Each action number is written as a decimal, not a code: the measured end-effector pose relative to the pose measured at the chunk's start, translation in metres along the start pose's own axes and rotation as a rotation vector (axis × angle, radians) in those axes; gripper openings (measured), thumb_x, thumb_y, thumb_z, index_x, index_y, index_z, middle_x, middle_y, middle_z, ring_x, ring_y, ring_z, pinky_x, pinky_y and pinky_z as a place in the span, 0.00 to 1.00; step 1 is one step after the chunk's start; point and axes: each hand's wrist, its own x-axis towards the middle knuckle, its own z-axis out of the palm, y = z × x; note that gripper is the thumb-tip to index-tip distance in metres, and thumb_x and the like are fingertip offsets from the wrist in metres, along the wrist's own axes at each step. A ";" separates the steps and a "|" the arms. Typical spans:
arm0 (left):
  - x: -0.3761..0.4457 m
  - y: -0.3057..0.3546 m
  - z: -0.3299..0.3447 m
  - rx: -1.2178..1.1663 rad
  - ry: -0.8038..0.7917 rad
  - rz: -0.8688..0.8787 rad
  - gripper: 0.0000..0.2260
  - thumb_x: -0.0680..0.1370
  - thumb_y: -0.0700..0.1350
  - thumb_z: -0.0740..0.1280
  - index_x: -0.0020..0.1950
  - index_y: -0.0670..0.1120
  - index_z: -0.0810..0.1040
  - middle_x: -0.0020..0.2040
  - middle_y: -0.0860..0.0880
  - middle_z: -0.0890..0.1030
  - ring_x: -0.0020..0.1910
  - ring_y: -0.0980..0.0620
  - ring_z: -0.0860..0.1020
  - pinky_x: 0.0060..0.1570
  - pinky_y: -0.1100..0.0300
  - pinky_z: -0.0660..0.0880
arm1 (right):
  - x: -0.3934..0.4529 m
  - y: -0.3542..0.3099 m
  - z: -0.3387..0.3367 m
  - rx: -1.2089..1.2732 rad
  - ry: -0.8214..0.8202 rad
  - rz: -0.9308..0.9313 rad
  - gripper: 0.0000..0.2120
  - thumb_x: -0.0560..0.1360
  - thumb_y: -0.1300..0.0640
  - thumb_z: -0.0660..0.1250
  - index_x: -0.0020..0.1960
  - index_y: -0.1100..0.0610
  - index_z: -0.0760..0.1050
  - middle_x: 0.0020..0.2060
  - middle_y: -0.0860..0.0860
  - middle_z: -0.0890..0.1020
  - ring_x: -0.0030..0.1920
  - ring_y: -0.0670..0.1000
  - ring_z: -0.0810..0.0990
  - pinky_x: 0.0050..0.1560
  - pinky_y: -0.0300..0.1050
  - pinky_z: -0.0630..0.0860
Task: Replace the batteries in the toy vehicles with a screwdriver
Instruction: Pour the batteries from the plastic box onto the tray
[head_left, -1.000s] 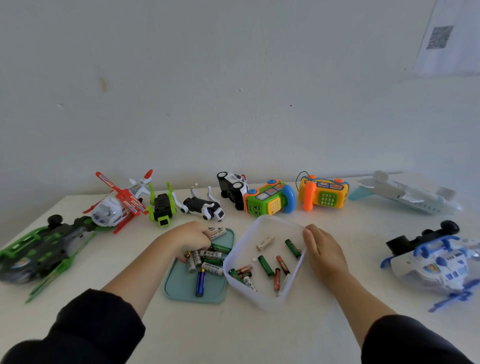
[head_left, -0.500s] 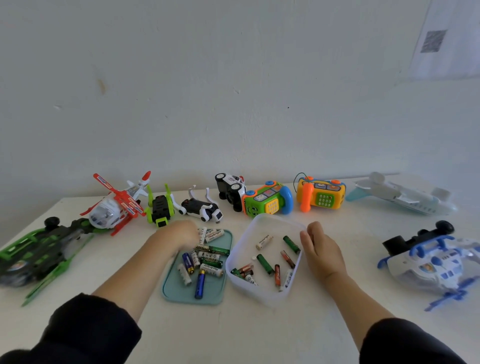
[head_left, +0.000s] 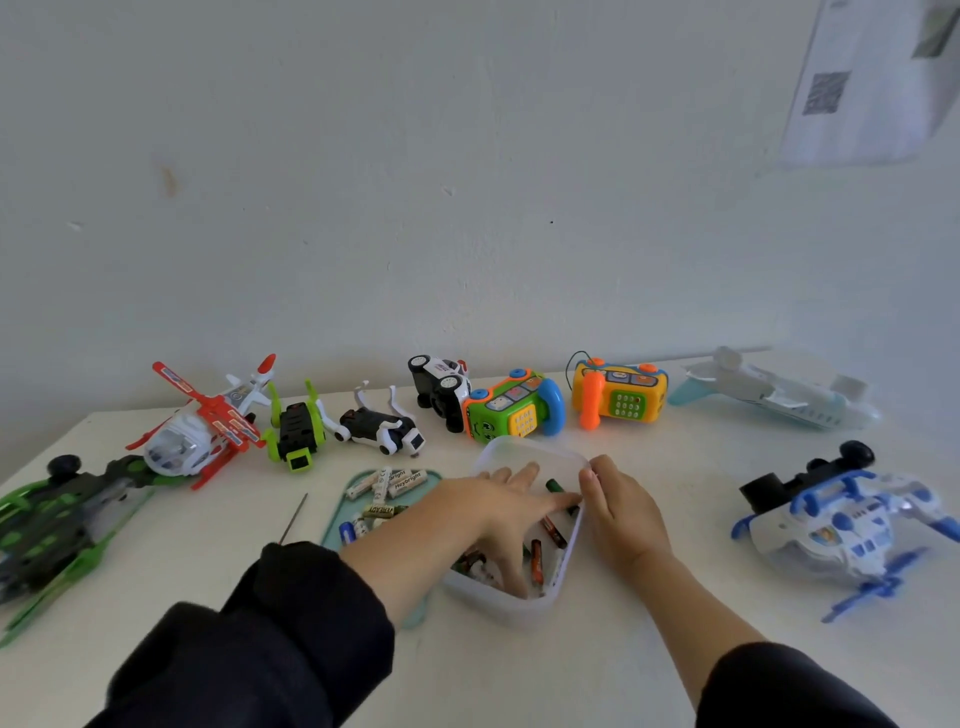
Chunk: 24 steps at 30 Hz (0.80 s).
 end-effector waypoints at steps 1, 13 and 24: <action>0.004 0.000 0.002 -0.005 0.020 0.001 0.52 0.66 0.52 0.75 0.74 0.66 0.38 0.77 0.44 0.42 0.75 0.41 0.49 0.70 0.46 0.57 | 0.001 0.000 0.000 0.003 -0.003 0.003 0.11 0.81 0.49 0.52 0.45 0.54 0.65 0.39 0.51 0.74 0.43 0.53 0.71 0.39 0.47 0.62; 0.003 -0.001 0.007 -0.074 -0.061 0.019 0.24 0.69 0.49 0.71 0.60 0.57 0.64 0.57 0.47 0.63 0.57 0.44 0.68 0.51 0.49 0.74 | 0.002 -0.001 -0.002 0.010 0.007 0.005 0.11 0.81 0.49 0.53 0.44 0.54 0.64 0.37 0.49 0.73 0.41 0.52 0.71 0.37 0.46 0.62; 0.005 -0.010 -0.003 0.153 -0.290 0.042 0.36 0.72 0.44 0.70 0.71 0.62 0.53 0.68 0.46 0.58 0.59 0.38 0.71 0.55 0.45 0.74 | 0.003 -0.002 0.000 0.000 0.034 0.004 0.13 0.80 0.51 0.55 0.41 0.57 0.66 0.35 0.50 0.73 0.40 0.53 0.72 0.38 0.48 0.65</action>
